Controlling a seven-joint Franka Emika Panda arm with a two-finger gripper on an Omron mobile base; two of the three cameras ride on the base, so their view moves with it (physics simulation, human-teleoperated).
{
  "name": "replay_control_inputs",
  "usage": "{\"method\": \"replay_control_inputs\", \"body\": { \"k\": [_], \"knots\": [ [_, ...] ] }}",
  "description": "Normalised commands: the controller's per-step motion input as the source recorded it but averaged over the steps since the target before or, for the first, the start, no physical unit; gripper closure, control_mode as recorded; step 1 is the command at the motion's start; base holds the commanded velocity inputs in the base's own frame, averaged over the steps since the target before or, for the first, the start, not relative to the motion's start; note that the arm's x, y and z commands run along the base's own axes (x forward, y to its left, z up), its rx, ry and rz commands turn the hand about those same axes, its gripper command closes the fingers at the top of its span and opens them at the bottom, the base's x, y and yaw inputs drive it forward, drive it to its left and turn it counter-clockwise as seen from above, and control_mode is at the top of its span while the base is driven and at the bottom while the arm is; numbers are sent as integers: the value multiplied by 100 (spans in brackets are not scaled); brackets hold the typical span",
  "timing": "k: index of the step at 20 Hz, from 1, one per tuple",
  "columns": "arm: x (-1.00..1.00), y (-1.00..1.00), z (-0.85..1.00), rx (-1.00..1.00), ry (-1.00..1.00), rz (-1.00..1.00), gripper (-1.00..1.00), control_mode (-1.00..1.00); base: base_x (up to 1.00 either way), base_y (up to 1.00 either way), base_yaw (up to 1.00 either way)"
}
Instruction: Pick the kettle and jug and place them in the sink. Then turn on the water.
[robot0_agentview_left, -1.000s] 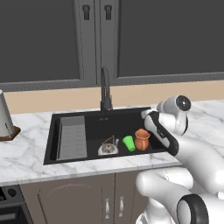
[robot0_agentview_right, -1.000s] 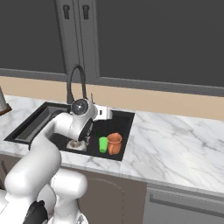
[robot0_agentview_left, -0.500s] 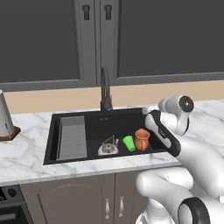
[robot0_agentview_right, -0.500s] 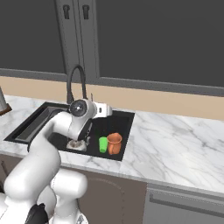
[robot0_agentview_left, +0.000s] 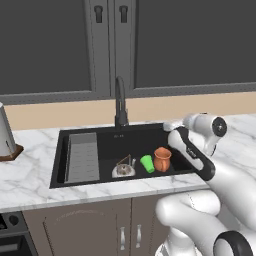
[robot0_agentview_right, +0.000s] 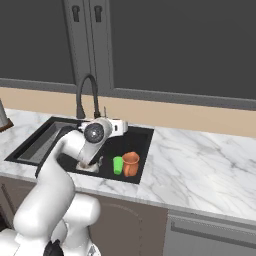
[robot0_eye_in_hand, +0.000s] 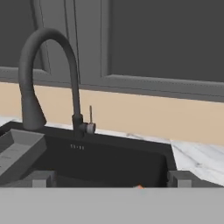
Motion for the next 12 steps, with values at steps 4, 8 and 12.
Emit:
{"method": "replay_control_inputs", "body": {
  "k": [4,8,12],
  "knots": [
    [0,0,2,5,-9,25,-100,-100,0,0,0],
    [0,0,17,0,-3,28,-100,-100,0,0,0],
    [0,0,20,0,0,27,-100,-100,0,0,0]
  ]
}}
